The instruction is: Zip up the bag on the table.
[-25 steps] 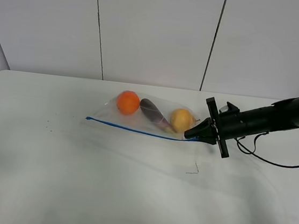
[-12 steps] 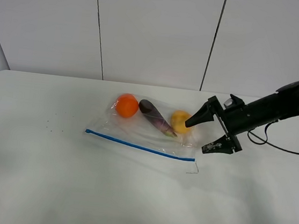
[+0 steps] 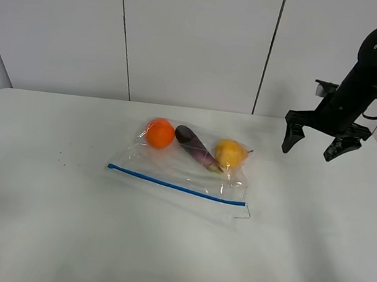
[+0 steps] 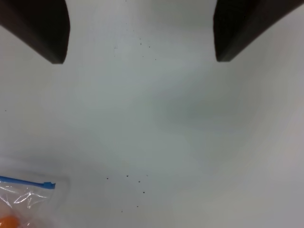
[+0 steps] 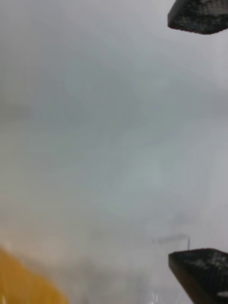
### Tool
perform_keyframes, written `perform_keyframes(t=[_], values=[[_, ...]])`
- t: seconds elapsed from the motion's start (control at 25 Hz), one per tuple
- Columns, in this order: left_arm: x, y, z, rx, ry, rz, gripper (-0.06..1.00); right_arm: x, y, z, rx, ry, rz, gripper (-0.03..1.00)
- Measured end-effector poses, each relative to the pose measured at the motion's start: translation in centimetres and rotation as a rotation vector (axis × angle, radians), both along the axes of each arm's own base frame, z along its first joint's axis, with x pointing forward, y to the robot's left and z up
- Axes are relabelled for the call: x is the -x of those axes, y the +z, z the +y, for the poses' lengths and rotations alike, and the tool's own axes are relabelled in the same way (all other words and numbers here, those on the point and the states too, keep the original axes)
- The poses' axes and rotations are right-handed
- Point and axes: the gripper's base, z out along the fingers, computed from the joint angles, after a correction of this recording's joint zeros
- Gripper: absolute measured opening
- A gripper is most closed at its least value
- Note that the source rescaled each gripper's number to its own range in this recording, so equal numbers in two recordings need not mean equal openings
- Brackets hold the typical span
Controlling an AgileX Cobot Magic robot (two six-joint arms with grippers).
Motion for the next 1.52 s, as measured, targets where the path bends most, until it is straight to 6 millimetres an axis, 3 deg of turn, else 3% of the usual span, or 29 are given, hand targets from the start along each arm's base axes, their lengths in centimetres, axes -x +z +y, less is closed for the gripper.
perform_keyframes(t=[0.32,0.68,0.84,1.08,1.52], values=[[0.0,0.0,0.0,0.0,0.0,0.0,0.93,2.0,-0.9,-0.4,0.022,-0.01,0.068,1.0],[0.0,0.0,0.0,0.0,0.0,0.0,0.93,8.2,1.4,-0.7,0.027,-0.009,0.083,1.0],[0.0,0.0,0.0,0.0,0.0,0.0,0.93,12.9,3.0,-0.9,0.026,-0.009,0.064,1.0],[0.0,0.0,0.0,0.0,0.0,0.0,0.93,22.2,4.2,-1.2,0.023,-0.012,-0.032,1.0],[0.0,0.0,0.0,0.0,0.0,0.0,0.93,34.9,5.8,-1.8,-0.004,-0.036,-0.688,1.0]])
